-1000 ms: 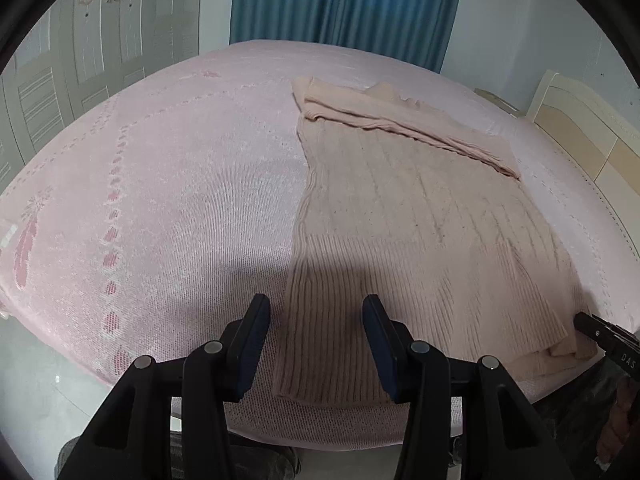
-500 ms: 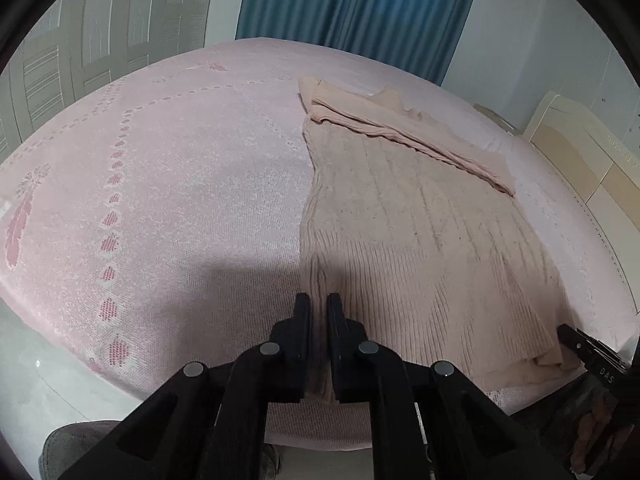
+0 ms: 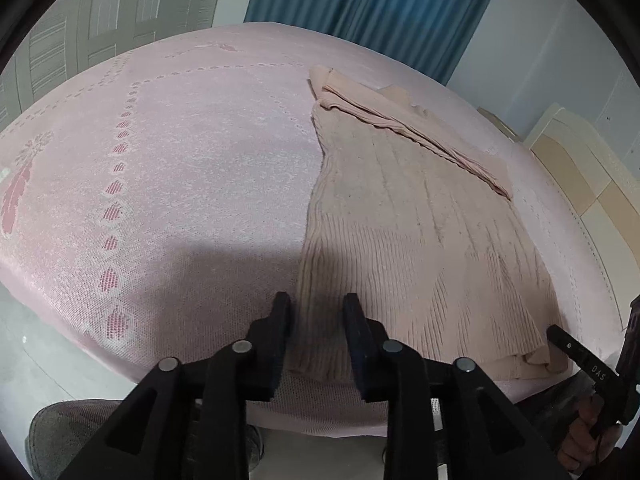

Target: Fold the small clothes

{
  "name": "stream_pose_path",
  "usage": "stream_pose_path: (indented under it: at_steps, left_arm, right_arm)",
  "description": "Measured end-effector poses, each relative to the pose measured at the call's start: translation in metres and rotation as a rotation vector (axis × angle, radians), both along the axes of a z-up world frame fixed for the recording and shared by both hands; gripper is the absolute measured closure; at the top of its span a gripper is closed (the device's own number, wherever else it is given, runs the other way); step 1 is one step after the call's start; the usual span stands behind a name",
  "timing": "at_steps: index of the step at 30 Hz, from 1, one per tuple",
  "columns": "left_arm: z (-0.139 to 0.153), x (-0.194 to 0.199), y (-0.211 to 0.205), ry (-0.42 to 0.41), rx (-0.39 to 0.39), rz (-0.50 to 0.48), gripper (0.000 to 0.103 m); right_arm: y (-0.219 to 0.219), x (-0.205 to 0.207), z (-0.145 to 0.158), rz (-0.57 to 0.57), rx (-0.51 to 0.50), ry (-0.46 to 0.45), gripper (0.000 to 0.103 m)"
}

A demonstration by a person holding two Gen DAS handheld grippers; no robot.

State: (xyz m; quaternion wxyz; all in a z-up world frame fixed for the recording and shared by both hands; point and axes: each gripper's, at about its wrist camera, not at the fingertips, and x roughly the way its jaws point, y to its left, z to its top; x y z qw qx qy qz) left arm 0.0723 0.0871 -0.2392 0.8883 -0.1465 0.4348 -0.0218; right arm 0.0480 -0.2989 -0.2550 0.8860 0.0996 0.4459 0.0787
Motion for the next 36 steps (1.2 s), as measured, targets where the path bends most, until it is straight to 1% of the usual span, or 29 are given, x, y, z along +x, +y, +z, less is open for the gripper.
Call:
stream_pose_path:
  at_steps: [2, 4, 6, 9, 13, 16, 19, 21, 24, 29, 36]
  left_arm:
    - [0.0, 0.002, -0.004, -0.006, 0.025, -0.006, 0.073]
    - [0.001, 0.004, -0.004, -0.011, 0.025, -0.008, 0.071]
    - [0.001, 0.009, -0.003, -0.012, 0.012, -0.005, 0.07]
    - [0.0, 0.012, 0.001, -0.008, -0.027, -0.001, 0.07]
    - [0.0, 0.008, 0.005, -0.002, -0.076, -0.029, 0.07]
    - [0.0, -0.002, 0.01, 0.007, -0.114, -0.04, 0.07]
    - [-0.003, -0.015, 0.018, 0.017, -0.18, -0.031, 0.071]
    - [-0.003, -0.023, 0.019, 0.02, -0.206, -0.026, 0.071]
    - [-0.004, -0.024, 0.017, 0.024, -0.21, -0.017, 0.071]
    - [-0.004, -0.013, 0.014, 0.023, -0.212, -0.007, 0.071]
    - [-0.006, -0.001, 0.015, 0.02, -0.248, 0.018, 0.071]
  right_arm:
    - [-0.001, -0.002, 0.0, 0.001, 0.016, 0.007, 0.077]
    - [0.002, -0.004, 0.0, 0.013, 0.008, 0.004, 0.077]
    - [0.005, -0.004, 0.0, 0.021, -0.001, 0.002, 0.074]
    - [0.004, -0.003, 0.0, 0.019, 0.015, 0.005, 0.073]
    - [0.001, 0.0, 0.0, 0.007, 0.051, 0.021, 0.073]
    - [0.001, 0.003, 0.0, 0.005, 0.07, 0.031, 0.073]
    - [0.003, 0.002, 0.0, 0.005, 0.064, 0.026, 0.073]
    - [0.004, 0.0, 0.0, 0.008, 0.064, 0.026, 0.073]
    - [0.005, -0.002, 0.001, 0.017, 0.066, 0.03, 0.073]
    - [0.004, -0.008, 0.004, 0.028, 0.064, 0.041, 0.073]
    - [0.0, -0.016, 0.002, 0.005, 0.091, 0.059, 0.073]
